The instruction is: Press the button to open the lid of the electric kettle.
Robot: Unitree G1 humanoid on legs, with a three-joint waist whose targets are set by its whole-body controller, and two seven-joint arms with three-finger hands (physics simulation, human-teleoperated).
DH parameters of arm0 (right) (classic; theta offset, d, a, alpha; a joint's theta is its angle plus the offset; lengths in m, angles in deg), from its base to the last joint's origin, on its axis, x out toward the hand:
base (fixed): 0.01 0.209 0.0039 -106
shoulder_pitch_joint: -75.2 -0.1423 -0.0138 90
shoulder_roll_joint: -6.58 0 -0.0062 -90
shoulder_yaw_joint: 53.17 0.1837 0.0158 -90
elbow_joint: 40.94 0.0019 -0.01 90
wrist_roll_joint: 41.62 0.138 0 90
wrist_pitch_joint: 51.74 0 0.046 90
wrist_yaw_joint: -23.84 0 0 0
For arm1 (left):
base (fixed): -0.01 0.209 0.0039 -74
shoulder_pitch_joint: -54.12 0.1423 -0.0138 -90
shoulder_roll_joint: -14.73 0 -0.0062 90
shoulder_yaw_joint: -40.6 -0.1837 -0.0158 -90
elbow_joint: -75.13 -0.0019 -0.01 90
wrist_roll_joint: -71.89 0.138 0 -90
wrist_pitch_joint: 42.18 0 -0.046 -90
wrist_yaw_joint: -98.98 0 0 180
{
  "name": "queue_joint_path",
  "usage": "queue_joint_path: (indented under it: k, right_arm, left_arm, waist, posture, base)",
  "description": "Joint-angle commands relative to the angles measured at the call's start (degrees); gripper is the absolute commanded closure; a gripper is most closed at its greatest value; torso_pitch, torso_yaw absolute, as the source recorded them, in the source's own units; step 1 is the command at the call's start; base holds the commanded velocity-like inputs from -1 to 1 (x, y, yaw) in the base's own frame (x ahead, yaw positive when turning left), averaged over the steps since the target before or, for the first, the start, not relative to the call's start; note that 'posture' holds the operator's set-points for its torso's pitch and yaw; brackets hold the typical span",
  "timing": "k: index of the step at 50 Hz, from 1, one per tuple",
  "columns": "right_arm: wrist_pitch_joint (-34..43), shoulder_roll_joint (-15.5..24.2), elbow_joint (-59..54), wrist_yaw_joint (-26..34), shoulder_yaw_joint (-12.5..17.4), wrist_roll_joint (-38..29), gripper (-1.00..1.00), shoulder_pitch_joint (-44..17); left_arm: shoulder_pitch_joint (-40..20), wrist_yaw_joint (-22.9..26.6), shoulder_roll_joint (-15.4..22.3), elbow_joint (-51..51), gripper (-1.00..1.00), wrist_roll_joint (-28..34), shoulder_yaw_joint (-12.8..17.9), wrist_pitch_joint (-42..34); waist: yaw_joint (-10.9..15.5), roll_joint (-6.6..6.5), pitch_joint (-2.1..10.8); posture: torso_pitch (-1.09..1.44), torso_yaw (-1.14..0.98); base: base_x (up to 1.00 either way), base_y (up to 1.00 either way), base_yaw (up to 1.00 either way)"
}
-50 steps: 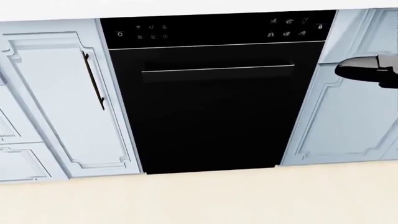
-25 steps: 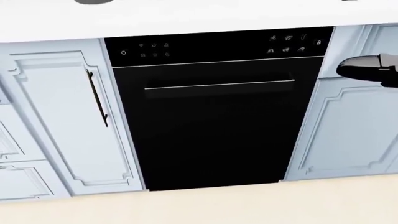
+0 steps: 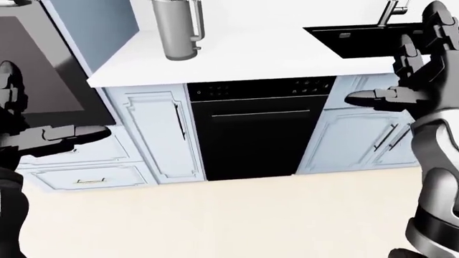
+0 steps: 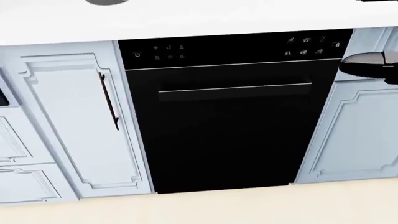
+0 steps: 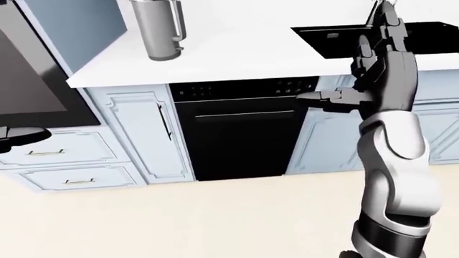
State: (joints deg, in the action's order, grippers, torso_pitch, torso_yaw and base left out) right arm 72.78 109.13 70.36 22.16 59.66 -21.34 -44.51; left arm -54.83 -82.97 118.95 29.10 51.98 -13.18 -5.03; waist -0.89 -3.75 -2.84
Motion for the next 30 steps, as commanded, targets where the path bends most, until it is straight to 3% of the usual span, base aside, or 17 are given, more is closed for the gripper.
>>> queue_joint_path:
  k: [1,2,3,4,9,10,11,13,15,16,17,19,20,24,27,29,30]
  right_arm:
    - [-1.24,0.57,1.12,0.27,0.31,0.11,-1.0,-0.98]
    - [-1.25,0.57,1.13,0.31,0.3,0.08,-1.0,-0.98]
    - [-1.1,0.55,1.27,0.32,0.32,0.15,-1.0,-1.0]
    - [-1.09,0.54,1.35,0.36,0.31,0.14,-1.0,-0.95]
    - [-1.26,0.45,1.23,0.43,0.34,-0.01,-1.0,-0.84]
    - [-1.34,0.44,1.19,0.5,0.29,-0.11,-1.0,-0.75]
    - [-1.31,0.44,1.19,0.54,0.32,-0.09,-1.0,-0.78]
    - [-1.25,0.42,1.25,0.53,0.3,-0.1,-1.0,-0.84]
    - [-1.25,0.41,1.24,0.52,0.3,-0.13,-1.0,-0.88]
    - [-1.2,0.41,1.3,0.51,0.33,-0.11,-1.0,-0.89]
    - [-1.2,0.4,1.29,0.48,0.35,-0.1,-1.0,-0.95]
    - [-1.28,0.36,1.31,0.46,0.29,-0.15,-1.0,-0.9]
    - [-1.27,0.32,1.32,0.46,0.3,-0.12,-1.0,-0.89]
    - [-1.26,0.35,1.29,0.43,0.25,-0.15,-1.0,-0.98]
    - [-1.18,0.37,1.38,0.45,0.31,-0.1,-1.0,-0.97]
    - [-1.23,0.36,1.39,0.47,0.33,-0.09,-1.0,-0.88]
    - [-1.29,0.36,1.35,0.49,0.31,-0.13,-1.0,-0.87]
  left_arm:
    - [-0.96,-0.25,0.85,0.93,-1.0,0.29,0.55,1.33]
    - [-0.94,-0.24,0.9,0.94,-1.0,0.32,0.57,1.31]
    - [-0.99,-0.25,0.93,0.97,-1.0,0.3,0.59,1.25]
    - [-1.04,-0.26,0.94,0.98,-1.0,0.27,0.58,1.2]
    - [-0.85,-0.29,0.74,0.97,-1.0,0.47,0.29,1.45]
    - [-0.81,-0.24,0.66,0.97,-1.0,0.47,0.28,1.47]
    - [-0.84,-0.18,0.75,0.95,-1.0,0.55,0.29,1.46]
    - [-0.9,-0.12,0.79,0.88,-1.0,0.58,0.36,1.46]
    - [-0.93,-0.11,0.77,0.86,-1.0,0.63,0.29,1.47]
    - [-0.98,-0.13,0.77,0.87,-1.0,0.62,0.33,1.43]
    - [-0.97,-0.12,0.75,0.87,-1.0,0.62,0.34,1.41]
    - [-1.13,-0.15,0.84,0.98,-1.0,0.55,0.37,1.18]
    - [-1.3,-0.2,0.94,1.01,-1.0,0.49,0.36,1.02]
    - [-1.26,-0.32,0.78,0.95,-1.0,0.55,0.12,1.19]
    - [-1.32,-0.31,0.85,1.01,-1.0,0.43,0.31,1.06]
    - [-1.27,-0.33,0.83,1.03,-1.0,0.46,0.21,1.1]
    - [-1.27,-0.33,0.82,1.03,-1.0,0.45,0.23,1.11]
  waist:
    - [-0.33,-1.09,1.99]
    - [0.7,-0.35,1.22]
    - [0.34,-0.88,0.6]
    - [0.78,-0.15,0.42]
    - [0.54,2.47,0.21]
    - [0.6,3.09,0.71]
    - [0.54,3.4,0.04]
    - [0.59,4.37,0.09]
    - [0.73,6.22,0.27]
    - [0.78,7.84,1.02]
    - [0.3,5.99,0.51]
    - [0.88,6.95,0.77]
    - [0.78,6.81,1.14]
    - [0.67,4.8,0.57]
    - [0.1,1.79,0.68]
    - [0.02,-2.32,2.2]
    - [0.63,0.31,0.8]
  posture:
    - [0.0,0.0]
    - [0.0,0.0]
    - [0.0,0.0]
    - [0.0,0.0]
    - [0.0,0.0]
    - [0.0,0.0]
    - [0.0,0.0]
    - [0.0,0.0]
    - [0.0,0.0]
    - [0.0,0.0]
    - [0.0,0.0]
    - [0.0,0.0]
    - [0.0,0.0]
    - [0.0,0.0]
    - [0.0,0.0]
    - [0.0,0.0]
    - [0.0,0.0]
  base:
    - [0.08,0.21,0.0]
    - [0.09,0.21,0.0]
    - [0.1,0.23,0.0]
    - [0.1,0.22,0.0]
    - [0.1,0.22,0.0]
    - [0.23,0.14,0.0]
    - [0.24,0.14,0.0]
    - [0.24,0.14,0.0]
    - [0.23,0.14,0.0]
    - [0.23,0.13,0.0]
    - [0.23,0.14,0.0]
    - [0.23,0.13,0.0]
    - [0.24,0.13,0.0]
    - [0.23,0.13,0.0]
    - [0.24,0.14,0.0]
    - [0.24,0.13,0.0]
    - [0.24,0.13,0.0]
